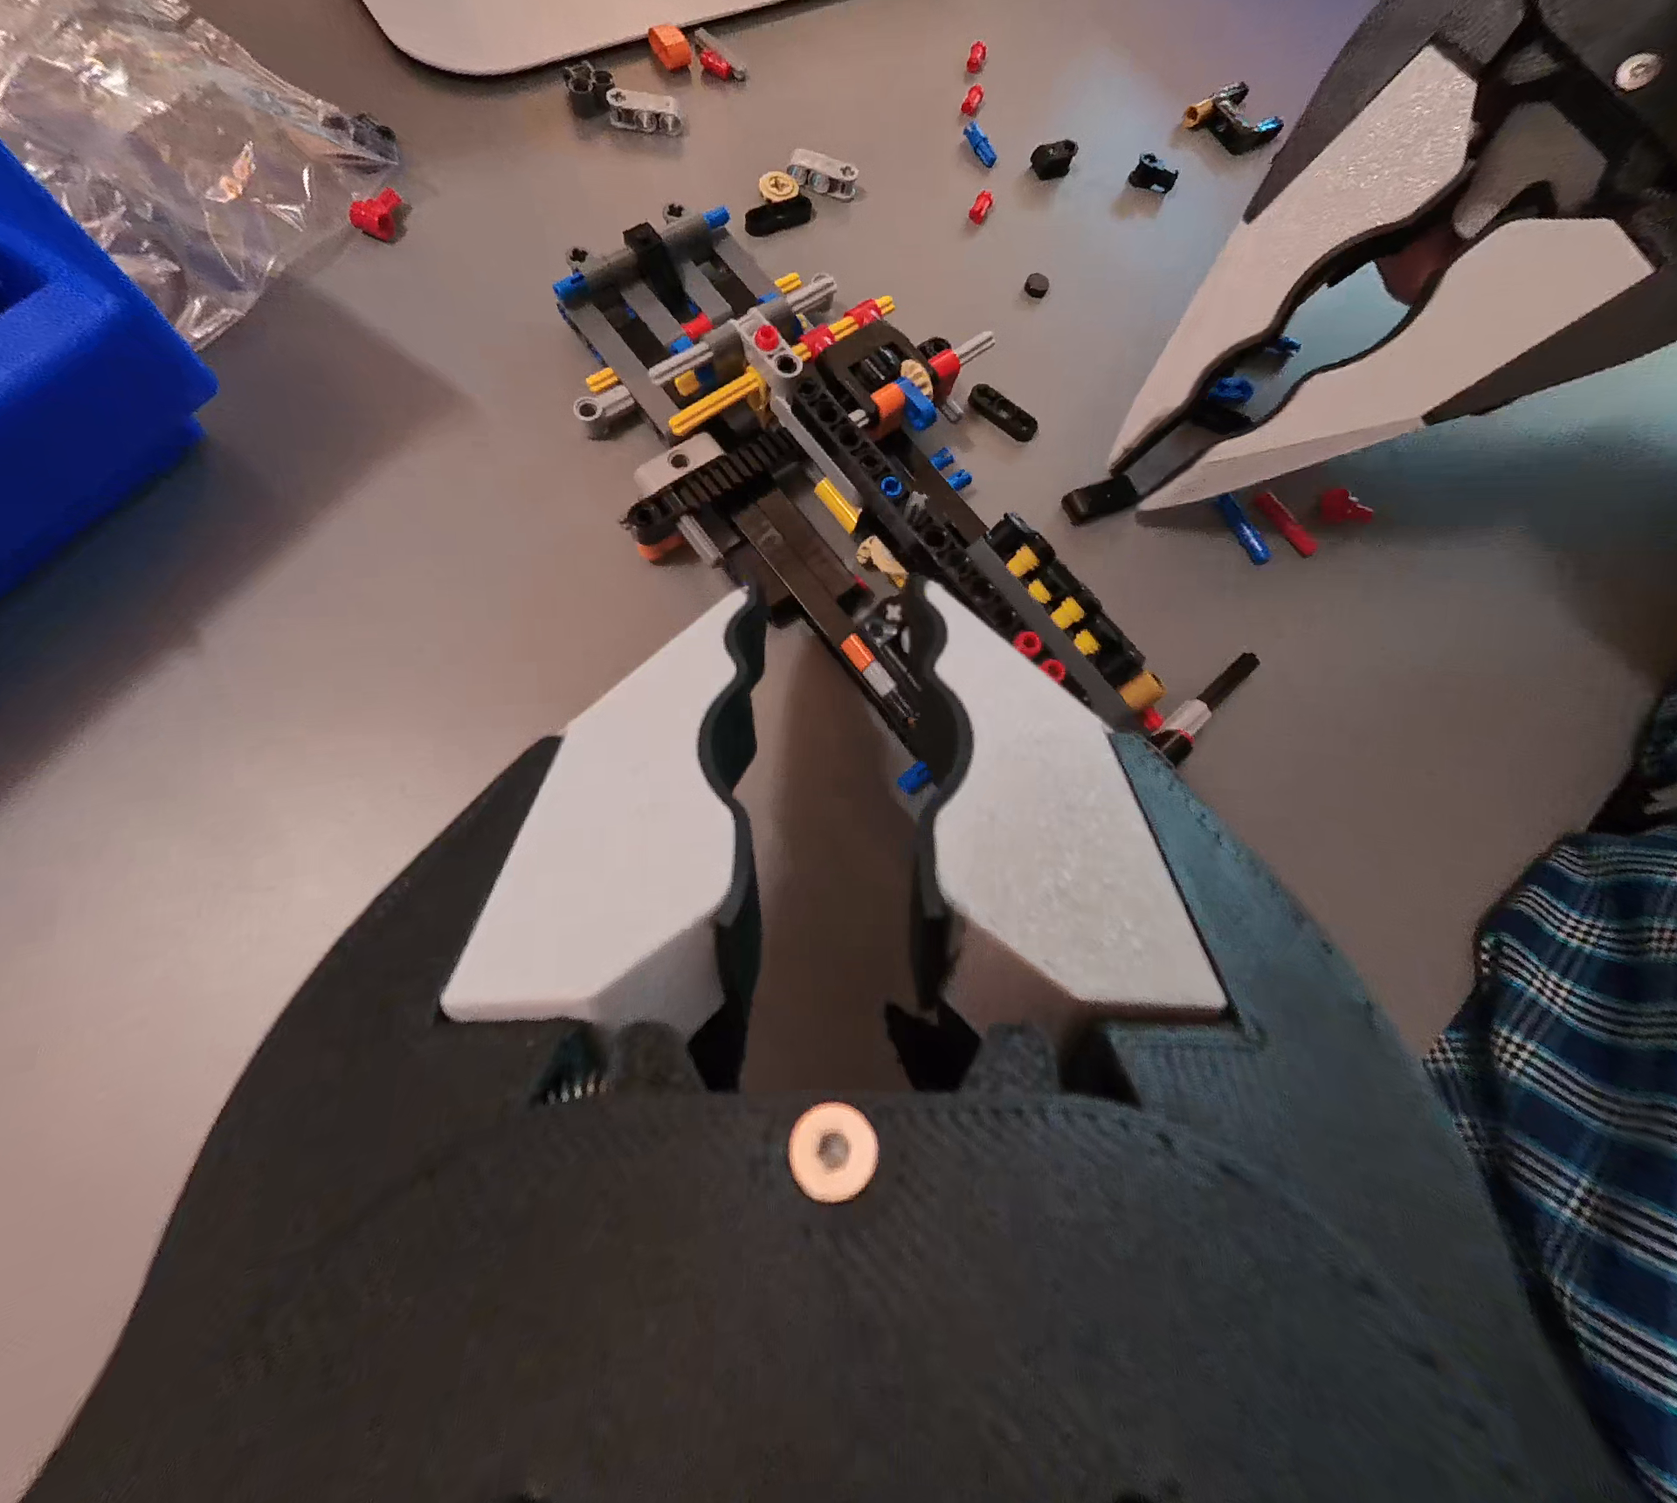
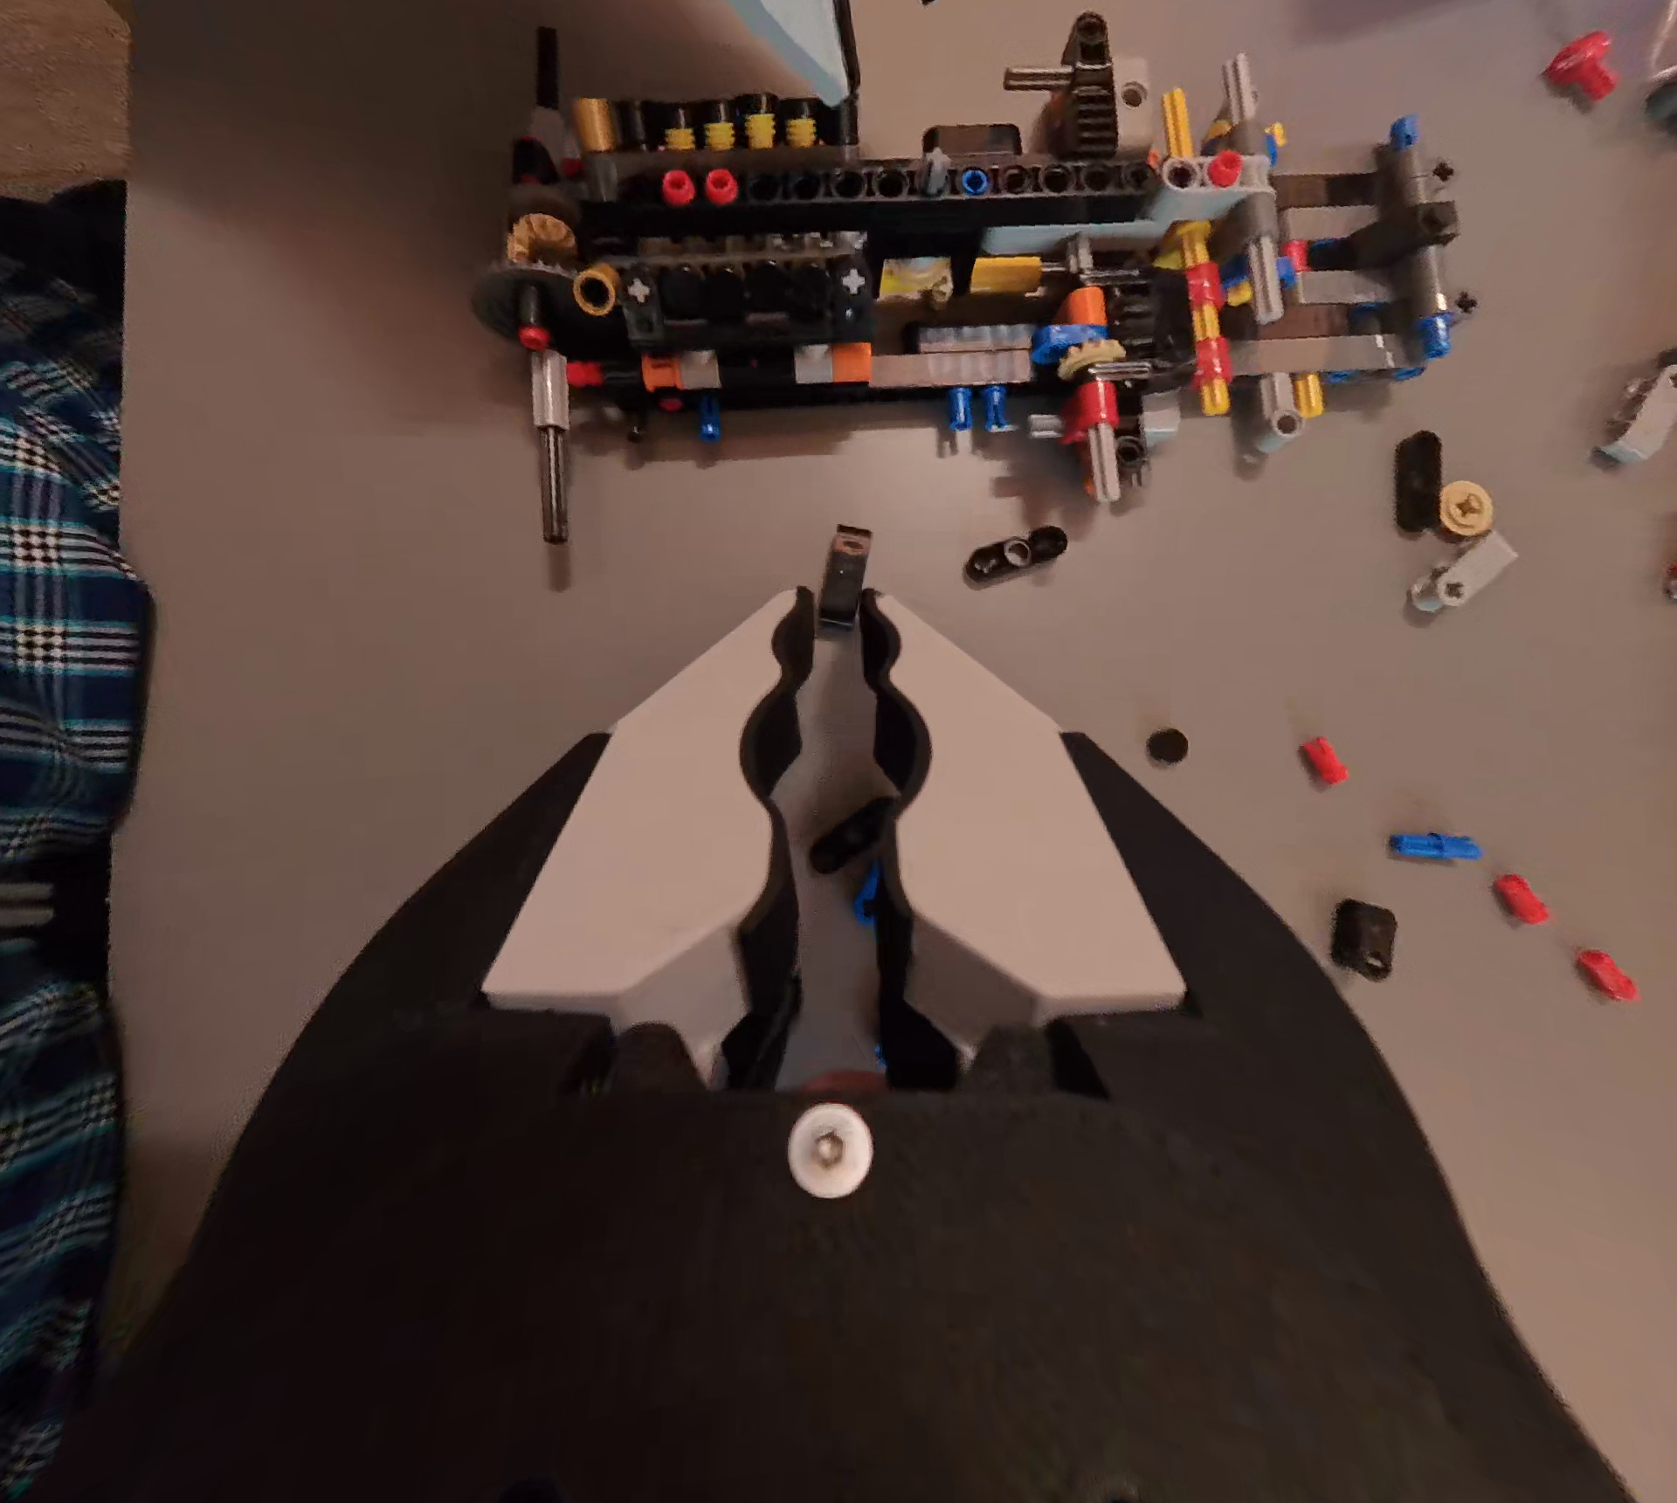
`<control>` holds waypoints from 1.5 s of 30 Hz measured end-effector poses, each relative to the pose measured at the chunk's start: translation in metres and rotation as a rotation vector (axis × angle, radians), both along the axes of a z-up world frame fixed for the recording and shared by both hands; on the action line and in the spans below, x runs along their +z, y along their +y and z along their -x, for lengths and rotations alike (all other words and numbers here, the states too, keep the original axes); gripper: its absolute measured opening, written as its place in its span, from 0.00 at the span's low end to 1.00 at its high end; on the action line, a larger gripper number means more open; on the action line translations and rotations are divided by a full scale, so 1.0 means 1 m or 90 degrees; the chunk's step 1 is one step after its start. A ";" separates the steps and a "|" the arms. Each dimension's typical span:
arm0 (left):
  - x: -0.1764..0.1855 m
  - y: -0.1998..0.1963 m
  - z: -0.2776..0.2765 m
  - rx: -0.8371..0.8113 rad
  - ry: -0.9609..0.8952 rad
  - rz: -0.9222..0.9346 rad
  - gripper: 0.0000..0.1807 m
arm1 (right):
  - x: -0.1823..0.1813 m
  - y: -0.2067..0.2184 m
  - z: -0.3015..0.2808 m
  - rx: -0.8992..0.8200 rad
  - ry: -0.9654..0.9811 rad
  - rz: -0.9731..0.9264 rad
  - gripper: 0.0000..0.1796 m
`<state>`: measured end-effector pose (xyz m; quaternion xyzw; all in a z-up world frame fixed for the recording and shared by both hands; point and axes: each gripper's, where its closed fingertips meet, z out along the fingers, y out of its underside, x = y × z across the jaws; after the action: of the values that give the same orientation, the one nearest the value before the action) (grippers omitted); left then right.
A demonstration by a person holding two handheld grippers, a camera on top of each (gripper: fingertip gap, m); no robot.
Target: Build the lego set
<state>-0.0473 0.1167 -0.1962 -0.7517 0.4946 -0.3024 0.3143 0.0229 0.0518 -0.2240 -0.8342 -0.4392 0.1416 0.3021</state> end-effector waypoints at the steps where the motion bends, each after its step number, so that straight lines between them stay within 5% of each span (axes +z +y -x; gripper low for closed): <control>1: -0.001 -0.002 0.000 -0.002 0.000 0.008 0.16 | -0.001 -0.001 0.003 0.003 0.007 0.006 0.02; 16: -0.011 -0.046 -0.017 -0.028 -0.040 0.127 0.16 | 0.000 0.042 -0.014 -0.208 0.088 0.040 0.02; 22: 0.000 -0.025 -0.006 -0.032 -0.091 0.130 0.12 | 0.000 0.038 -0.013 -0.224 0.104 0.048 0.02; 31: -0.025 -0.018 -0.012 -0.134 0.033 0.028 0.08 | -0.001 0.037 -0.008 -0.253 0.135 0.063 0.03; 45: -0.027 -0.021 -0.016 -0.116 0.034 0.008 0.07 | 0.000 0.031 -0.013 -0.234 0.139 0.050 0.06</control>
<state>-0.0314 0.0955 -0.2233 -0.7135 0.5668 -0.3130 0.2675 0.0364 0.0830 -0.2243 -0.8909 -0.2384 0.1908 0.3363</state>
